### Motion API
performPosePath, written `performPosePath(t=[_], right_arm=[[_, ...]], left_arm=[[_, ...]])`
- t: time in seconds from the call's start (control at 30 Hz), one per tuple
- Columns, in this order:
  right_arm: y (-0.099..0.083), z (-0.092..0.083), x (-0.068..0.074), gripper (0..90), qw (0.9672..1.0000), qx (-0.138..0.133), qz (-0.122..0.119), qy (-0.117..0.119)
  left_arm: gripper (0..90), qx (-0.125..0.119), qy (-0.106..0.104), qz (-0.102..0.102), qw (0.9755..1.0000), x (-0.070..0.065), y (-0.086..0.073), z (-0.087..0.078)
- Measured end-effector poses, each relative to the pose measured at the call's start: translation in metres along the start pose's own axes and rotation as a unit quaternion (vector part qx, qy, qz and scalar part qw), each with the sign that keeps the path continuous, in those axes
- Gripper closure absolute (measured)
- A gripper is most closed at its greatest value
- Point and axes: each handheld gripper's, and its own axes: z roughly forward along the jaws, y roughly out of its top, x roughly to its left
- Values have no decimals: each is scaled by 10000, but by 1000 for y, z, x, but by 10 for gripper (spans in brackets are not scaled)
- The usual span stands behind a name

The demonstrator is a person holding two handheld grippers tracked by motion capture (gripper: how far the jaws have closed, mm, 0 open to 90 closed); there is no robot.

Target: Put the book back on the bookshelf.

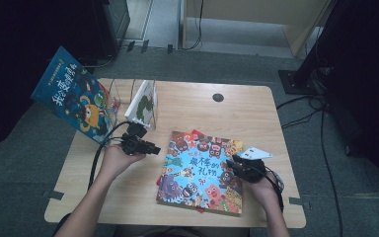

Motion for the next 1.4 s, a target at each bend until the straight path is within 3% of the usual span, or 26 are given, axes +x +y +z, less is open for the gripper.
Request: performPosePath(t=[0.13, 0.3, 0.4, 0.47, 0.7, 0.8, 0.93, 1.27, 1.4], right_arm=[[-3, -4, -6, 686, 9999, -28, 123, -88], [-7, -9, -12, 750, 9995, -40, 241, -180], [-10, -12, -16, 776, 9993, -65, 308, -224], [-12, -14, -19, 793, 9992, -57, 302, -257], [-15, -19, -26, 846, 9981, -30, 499, -368], [-17, -18, -28, 891, 9973, 153, 556, -457], [-17, -17, -29, 899, 9975, 160, 599, -348], [-14, -12, -29, 900, 9971, 151, 593, -445], [-11, -10, -31, 900, 9968, 130, 618, -496]], left_arm=[[626, 20, -56, 10, 10000, -1, 1, 8], [685, -160, -125, 3, 9998, -1, 0, 11], [689, -117, -174, 101, 9997, -1, 0, 17], [676, -49, -97, 209, 9997, -1, -2, 20], [662, -161, -169, 150, 9996, -2, -2, 21], [677, -186, -194, 110, 9996, -1, -2, 20], [719, -183, -269, 122, 9994, -4, -2, 21], [713, -231, -187, 131, 9995, -9, -7, 21], [728, -247, -213, 31, 9995, -9, -11, 22]])
